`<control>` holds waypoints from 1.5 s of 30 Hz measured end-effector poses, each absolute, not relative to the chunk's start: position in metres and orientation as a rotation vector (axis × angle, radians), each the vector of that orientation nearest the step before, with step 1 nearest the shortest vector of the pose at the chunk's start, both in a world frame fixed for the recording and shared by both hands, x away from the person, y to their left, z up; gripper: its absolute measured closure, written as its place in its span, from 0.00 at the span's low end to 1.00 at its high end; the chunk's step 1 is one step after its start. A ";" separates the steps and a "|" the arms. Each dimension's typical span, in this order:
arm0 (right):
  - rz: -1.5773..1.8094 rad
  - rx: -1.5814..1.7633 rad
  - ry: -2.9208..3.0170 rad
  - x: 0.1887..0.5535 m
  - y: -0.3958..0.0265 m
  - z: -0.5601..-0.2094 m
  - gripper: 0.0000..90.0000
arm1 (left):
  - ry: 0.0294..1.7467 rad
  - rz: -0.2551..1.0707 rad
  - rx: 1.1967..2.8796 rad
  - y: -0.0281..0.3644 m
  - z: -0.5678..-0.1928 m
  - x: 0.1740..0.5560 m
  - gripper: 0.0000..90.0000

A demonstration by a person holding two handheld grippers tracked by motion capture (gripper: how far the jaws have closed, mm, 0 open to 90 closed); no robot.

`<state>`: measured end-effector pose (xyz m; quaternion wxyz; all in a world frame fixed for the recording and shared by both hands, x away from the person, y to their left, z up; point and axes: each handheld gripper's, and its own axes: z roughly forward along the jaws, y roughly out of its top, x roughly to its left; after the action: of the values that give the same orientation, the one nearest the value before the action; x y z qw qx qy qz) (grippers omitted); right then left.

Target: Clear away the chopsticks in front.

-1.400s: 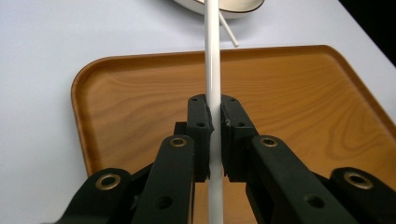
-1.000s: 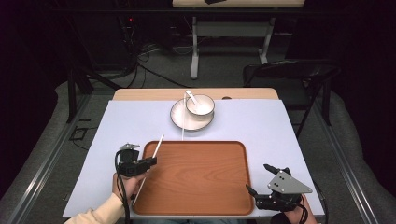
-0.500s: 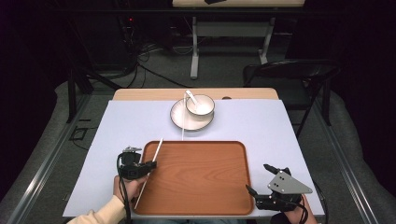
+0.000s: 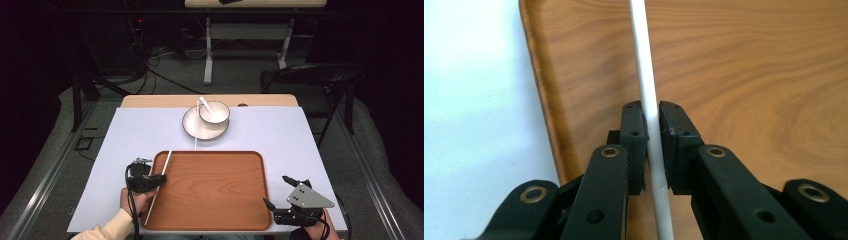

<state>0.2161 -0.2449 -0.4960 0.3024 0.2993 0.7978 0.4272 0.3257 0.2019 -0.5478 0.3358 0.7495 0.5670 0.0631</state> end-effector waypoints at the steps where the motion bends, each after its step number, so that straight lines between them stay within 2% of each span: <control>1: 1.133 0.794 2.115 0.216 -0.245 -0.496 0.16 | 1.479 0.165 1.955 0.202 -0.548 0.326 0.89; 5: 1.131 0.793 2.114 0.216 -0.245 -0.496 0.16 | 1.455 0.186 1.995 0.200 -0.547 0.323 0.88; 13: 1.130 0.795 2.116 0.216 -0.245 -0.496 0.16 | 1.411 0.231 2.054 0.196 -0.545 0.322 0.80; 14: 1.130 0.793 2.117 0.216 -0.245 -0.496 0.16 | 1.410 0.225 2.054 0.196 -0.545 0.322 0.70; 15: 1.130 0.793 2.117 0.216 -0.245 -0.496 0.16 | 1.412 0.220 2.055 0.196 -0.544 0.322 0.70; 16: 1.131 0.794 2.117 0.216 -0.245 -0.496 0.16 | 1.420 0.215 2.043 0.197 -0.542 0.324 0.60; 19: 1.132 0.795 2.117 0.216 -0.245 -0.496 0.16 | 1.412 0.199 2.023 0.200 -0.537 0.328 0.48; 26: 1.135 0.794 2.115 0.216 -0.245 -0.496 0.16 | 1.331 0.211 2.007 0.200 -0.519 0.345 0.30; 35: 1.142 0.794 2.110 0.215 -0.246 -0.496 0.16 | 1.253 0.258 2.034 0.187 -0.495 0.378 0.19; 45: 1.141 0.791 2.113 0.216 -0.246 -0.496 0.16 | 1.280 0.307 2.039 0.171 -0.481 0.431 0.08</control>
<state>0.2155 -0.2457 -0.4958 0.3018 0.2984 0.7966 0.4304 0.4310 0.1706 -0.4809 0.3498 0.7871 0.4940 0.1187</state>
